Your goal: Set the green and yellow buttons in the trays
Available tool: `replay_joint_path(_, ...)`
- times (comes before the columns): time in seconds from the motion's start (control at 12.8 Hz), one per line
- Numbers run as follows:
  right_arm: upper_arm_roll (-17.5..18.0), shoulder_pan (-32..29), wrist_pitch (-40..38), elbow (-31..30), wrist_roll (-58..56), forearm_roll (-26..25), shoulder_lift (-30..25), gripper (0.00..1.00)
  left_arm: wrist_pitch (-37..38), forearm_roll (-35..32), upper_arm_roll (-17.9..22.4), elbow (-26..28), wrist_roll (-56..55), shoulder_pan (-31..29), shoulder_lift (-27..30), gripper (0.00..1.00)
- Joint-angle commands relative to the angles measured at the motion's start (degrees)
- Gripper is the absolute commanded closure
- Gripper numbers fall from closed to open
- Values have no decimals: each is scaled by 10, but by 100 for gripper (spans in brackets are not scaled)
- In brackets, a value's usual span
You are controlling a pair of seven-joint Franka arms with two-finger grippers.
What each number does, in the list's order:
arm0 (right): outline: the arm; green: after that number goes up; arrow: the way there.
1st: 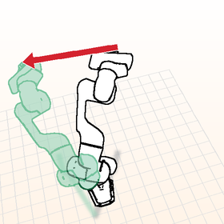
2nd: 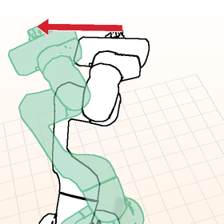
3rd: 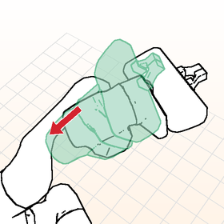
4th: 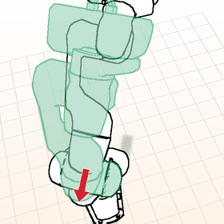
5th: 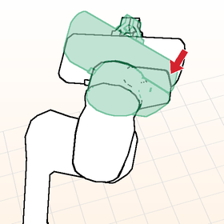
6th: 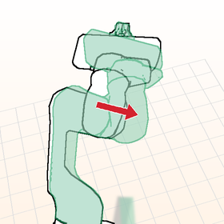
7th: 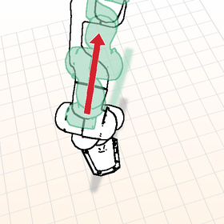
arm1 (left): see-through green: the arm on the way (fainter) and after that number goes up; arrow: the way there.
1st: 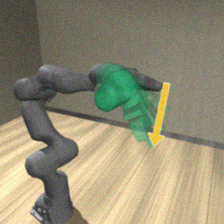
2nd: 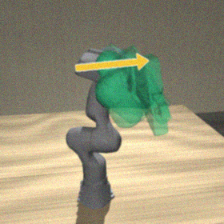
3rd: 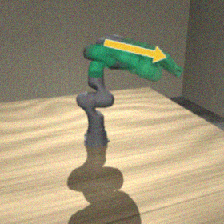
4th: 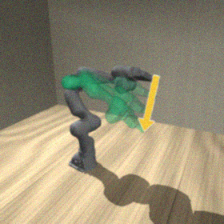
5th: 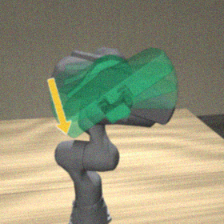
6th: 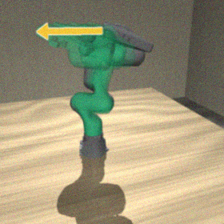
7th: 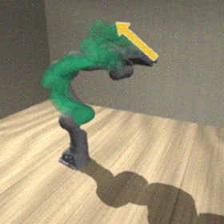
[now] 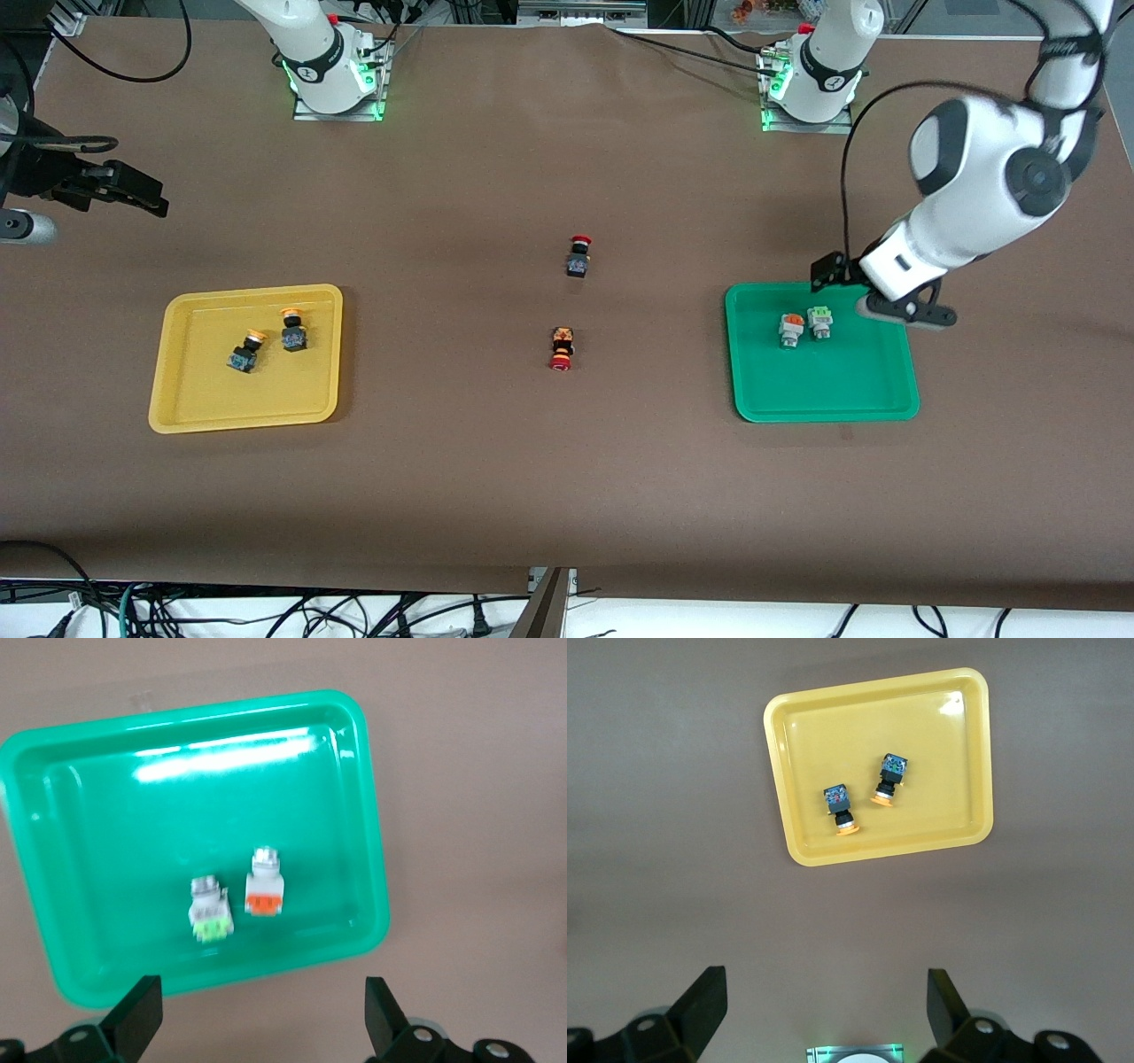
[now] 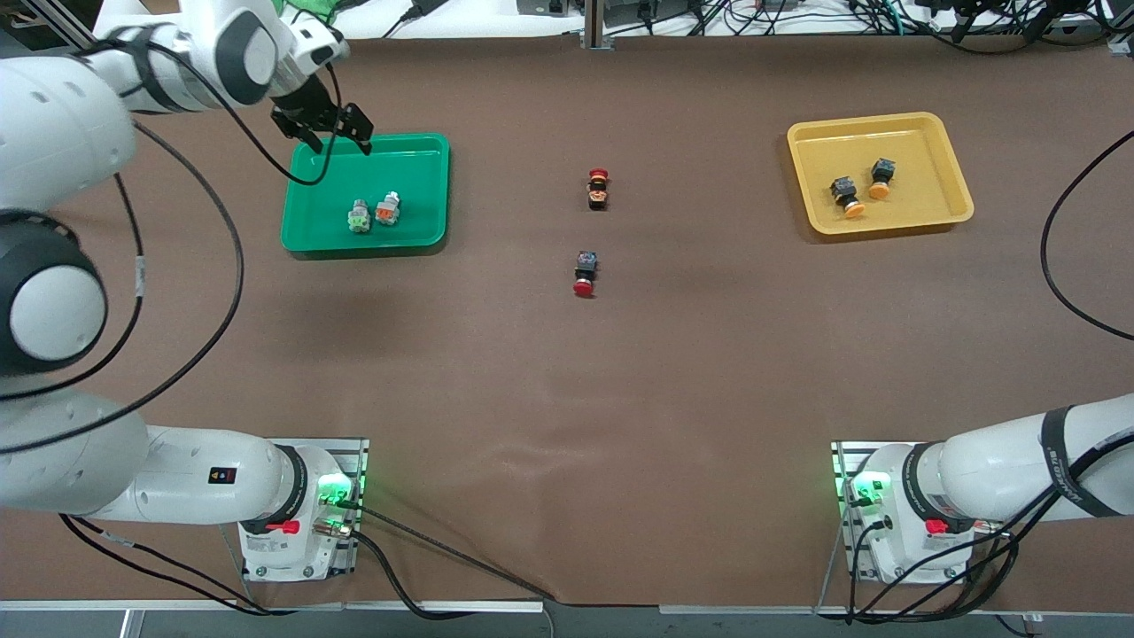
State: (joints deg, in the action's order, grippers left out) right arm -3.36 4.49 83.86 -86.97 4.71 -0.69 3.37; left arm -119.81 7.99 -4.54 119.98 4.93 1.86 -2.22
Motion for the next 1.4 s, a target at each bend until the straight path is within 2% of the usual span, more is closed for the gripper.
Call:
replay_joint_path(0.0, 4, -3, -3, 10, 6, -2, 3, 0, 98, -1, 7, -2, -17, -5, 76, 0)
replay_joint_path(0.16, 5, -3, -3, 10, 7, -2, 3, 0, 219, -32, 22, -95, -45, -5, 75, 0)
replay_joint_path(0.31, 5, -3, -3, 10, 7, -2, 3, 0, 301, -61, 24, -174, -46, -3, 74, 0)
replay_joint_path(0.47, 5, -3, -3, 10, 7, -2, 3, 0, 358, -61, 28, -229, -46, -3, 70, 0)
replay_joint_path(0.62, 5, -3, -3, 10, 7, -2, 3, 0, 386, -61, 30, -269, -47, -10, 35, 0)
replay_joint_path(0.7, 5, -3, -3, 10, 6, -2, 3, 0, 390, -61, 32, -283, -46, -14, 20, 0)
replay_joint_path(1.33, 5, -3, -3, 10, 7, -2, 3, 0, 377, -55, 44, -311, -48, -2, 7, 0)
